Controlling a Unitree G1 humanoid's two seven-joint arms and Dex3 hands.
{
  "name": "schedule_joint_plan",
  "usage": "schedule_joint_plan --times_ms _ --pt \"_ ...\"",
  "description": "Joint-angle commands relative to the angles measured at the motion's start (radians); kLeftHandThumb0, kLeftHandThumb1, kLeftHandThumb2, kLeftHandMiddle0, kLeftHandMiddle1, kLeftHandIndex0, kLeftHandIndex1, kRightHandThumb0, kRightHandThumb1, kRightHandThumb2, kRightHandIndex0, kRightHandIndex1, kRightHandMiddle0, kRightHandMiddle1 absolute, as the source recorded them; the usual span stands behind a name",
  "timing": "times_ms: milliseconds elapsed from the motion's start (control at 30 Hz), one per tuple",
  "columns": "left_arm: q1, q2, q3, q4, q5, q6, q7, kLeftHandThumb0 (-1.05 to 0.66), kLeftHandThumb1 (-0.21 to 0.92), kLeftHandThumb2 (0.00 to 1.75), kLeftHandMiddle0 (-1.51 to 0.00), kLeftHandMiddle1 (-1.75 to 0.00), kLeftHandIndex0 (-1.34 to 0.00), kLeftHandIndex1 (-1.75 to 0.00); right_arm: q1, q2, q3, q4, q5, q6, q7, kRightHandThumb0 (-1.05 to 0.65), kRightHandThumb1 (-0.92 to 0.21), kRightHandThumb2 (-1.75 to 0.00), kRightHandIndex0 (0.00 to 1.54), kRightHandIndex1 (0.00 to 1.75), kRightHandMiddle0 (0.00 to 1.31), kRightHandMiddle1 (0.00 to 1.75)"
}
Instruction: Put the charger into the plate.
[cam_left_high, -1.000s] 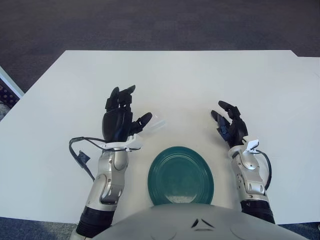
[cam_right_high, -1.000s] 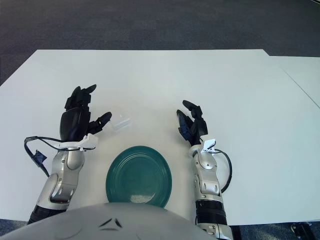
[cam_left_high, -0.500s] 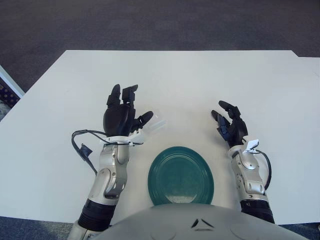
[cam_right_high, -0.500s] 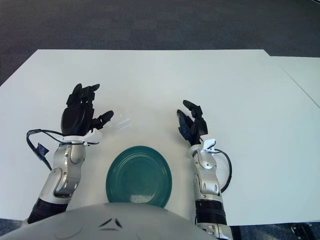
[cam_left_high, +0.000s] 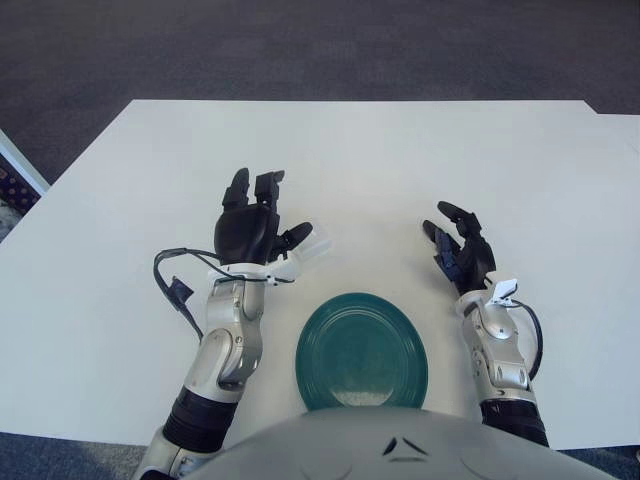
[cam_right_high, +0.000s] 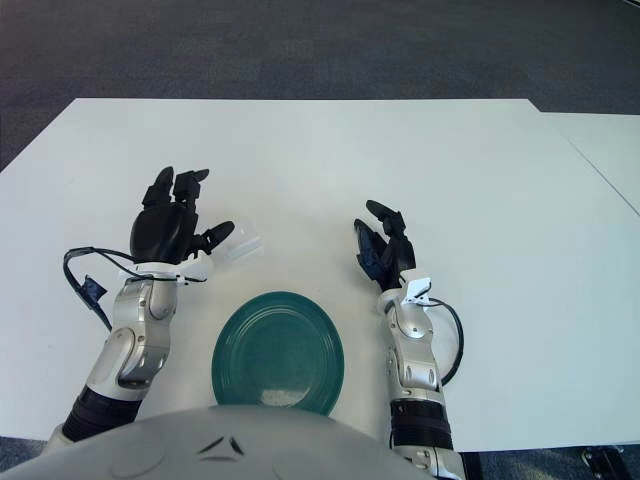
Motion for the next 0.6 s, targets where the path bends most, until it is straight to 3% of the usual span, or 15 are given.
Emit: schedule_joint_plan --times_ms 0,200,567 --pt "-0.042 -0.025 -0.026 0.018 0.060 0.080 -0.089 -1.05 0.92 0.51 -0.21 -0.02 0.00 -0.68 0.021 0.010 -0.001 0.000 0.016 0.033 -0.003 -0.49 -0.92 -0.46 0.50 0.01 0.07 0.77" --pt "-0.090 -0.049 -0.056 0.062 0.103 0.147 -0.152 -1.05 0.92 0.50 -0.22 -0.02 0.00 -0.63 0.029 0.016 0.005 -0.013 0.010 0.033 -0.004 -0.48 -0.92 -0.48 0.49 0.00 0.07 0.76" --pt "-0.077 -0.053 -0.083 0.057 0.087 0.159 -0.161 -1.05 0.92 0.53 -0.24 -0.01 0.00 -0.73 0.037 0.014 0.014 -0.006 -0.008 0.008 -0.008 -0.48 -0.92 -0.52 0.47 0.00 0.08 0.76"
